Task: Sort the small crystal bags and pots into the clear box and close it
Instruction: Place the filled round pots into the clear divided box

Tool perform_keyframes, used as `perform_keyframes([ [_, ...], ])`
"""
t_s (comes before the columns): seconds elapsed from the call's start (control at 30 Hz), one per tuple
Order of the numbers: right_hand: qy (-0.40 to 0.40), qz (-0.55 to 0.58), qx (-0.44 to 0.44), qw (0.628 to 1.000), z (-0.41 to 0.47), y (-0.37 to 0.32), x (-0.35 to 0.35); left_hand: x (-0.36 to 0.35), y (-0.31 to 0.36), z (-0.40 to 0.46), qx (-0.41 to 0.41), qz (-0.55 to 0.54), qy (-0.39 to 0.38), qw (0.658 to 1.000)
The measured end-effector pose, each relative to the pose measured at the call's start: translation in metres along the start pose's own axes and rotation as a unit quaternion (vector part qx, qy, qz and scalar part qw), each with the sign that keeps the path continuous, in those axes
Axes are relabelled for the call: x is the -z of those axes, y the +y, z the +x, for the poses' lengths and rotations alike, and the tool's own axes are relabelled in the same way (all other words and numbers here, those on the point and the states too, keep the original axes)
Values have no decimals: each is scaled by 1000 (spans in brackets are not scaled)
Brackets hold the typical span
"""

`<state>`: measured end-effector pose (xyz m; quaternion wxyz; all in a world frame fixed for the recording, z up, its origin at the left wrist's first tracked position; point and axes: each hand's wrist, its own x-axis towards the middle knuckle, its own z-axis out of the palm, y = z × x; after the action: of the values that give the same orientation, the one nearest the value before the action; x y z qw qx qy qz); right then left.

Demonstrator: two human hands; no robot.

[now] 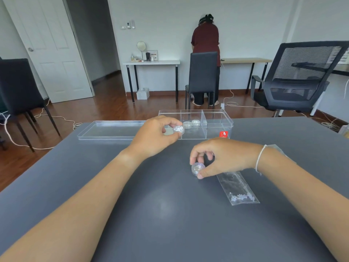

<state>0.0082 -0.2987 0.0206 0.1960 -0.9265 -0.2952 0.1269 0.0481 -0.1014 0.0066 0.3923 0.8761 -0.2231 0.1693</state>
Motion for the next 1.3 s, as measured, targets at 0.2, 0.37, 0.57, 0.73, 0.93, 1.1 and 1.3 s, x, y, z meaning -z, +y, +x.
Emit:
perform_keyframes([
  [0.2,61,45,-6,997,-4,6,10,-2,1,0,-2,-2,9,1000],
  [0.37,180,64,12,981,-3,15,19,-7,4,5,2,-17,44,999],
  [0.57,303,44,23,952,-1,29,26,-12,11,31,19,-39,44,998],
  [0.73,380,48,31,923,-1,33,32,-8,21,63,48,14,-23,998],
  [0.93,394,38,31,918,-1,35,33,-14,25,92,102,156,-170,968],
  [1.1,386,39,32,921,1,37,32,-16,31,105,120,198,-240,943],
  [1.3,386,49,29,921,1,39,33,-17,43,117,151,261,-321,898],
])
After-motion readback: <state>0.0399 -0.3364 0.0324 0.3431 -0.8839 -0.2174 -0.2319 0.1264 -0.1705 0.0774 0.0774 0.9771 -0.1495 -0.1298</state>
